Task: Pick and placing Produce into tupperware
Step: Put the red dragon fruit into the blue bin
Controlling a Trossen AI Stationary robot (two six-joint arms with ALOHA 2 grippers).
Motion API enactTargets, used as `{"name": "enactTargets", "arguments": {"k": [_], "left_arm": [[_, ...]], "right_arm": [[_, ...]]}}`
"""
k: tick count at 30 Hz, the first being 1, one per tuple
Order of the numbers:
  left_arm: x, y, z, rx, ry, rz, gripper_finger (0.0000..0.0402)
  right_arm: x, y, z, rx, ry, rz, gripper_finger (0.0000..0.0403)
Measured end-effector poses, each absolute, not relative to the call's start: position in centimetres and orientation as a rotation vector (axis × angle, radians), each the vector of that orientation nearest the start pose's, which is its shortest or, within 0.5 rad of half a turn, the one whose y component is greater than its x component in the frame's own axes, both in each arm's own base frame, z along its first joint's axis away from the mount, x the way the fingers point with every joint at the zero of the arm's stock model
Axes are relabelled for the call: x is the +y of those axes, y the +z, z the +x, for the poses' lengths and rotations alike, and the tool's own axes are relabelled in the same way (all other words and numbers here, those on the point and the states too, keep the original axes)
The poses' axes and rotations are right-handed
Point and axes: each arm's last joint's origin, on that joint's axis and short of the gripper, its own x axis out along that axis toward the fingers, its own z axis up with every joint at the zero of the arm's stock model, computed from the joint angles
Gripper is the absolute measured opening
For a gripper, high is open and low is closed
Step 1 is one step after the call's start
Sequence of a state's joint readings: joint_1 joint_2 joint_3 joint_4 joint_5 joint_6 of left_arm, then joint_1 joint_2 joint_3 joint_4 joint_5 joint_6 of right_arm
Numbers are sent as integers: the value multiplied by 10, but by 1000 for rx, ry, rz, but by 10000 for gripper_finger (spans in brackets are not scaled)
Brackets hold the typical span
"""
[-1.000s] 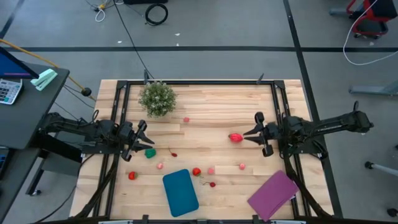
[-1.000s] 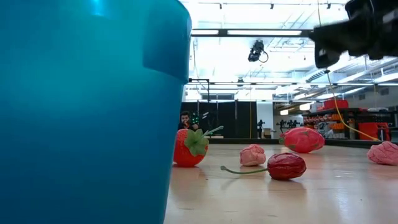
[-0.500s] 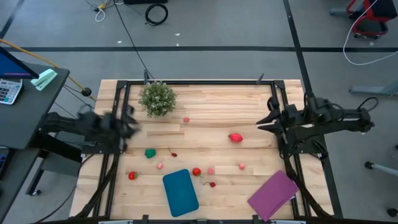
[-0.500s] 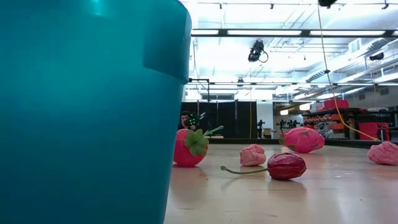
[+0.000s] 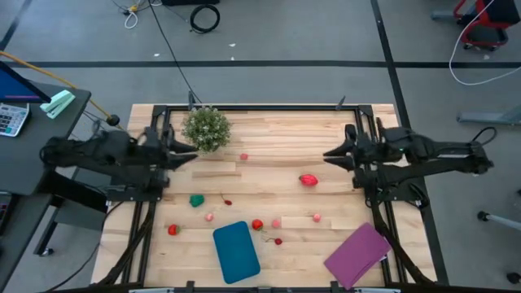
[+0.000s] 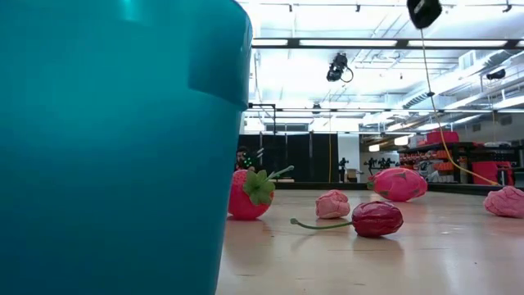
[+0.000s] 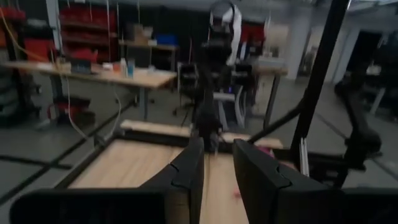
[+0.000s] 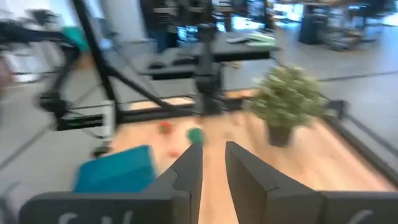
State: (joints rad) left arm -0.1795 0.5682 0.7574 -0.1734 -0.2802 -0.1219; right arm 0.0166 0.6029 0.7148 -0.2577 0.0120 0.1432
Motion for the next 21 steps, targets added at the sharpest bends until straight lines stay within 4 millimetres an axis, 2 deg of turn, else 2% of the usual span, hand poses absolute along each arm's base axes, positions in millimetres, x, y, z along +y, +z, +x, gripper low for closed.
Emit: {"name": "enactTargets", "arguments": {"k": [4, 10, 17, 21], "left_arm": [[-18, 340, 146, 76, 106, -116, 91], [-23, 324, 173, 182, 123, -213, 85], [-26, 309, 193, 273, 136, -169, 89], [-28, 300, 203, 318, 139, -137, 86]], "right_arm": [[-7, 321, 143, 188, -75, 104, 77], [-10, 318, 149, 204, -110, 275, 77], [-11, 323, 150, 152, -119, 204, 77], [-9, 318, 152, 197, -86, 188, 77]]}}
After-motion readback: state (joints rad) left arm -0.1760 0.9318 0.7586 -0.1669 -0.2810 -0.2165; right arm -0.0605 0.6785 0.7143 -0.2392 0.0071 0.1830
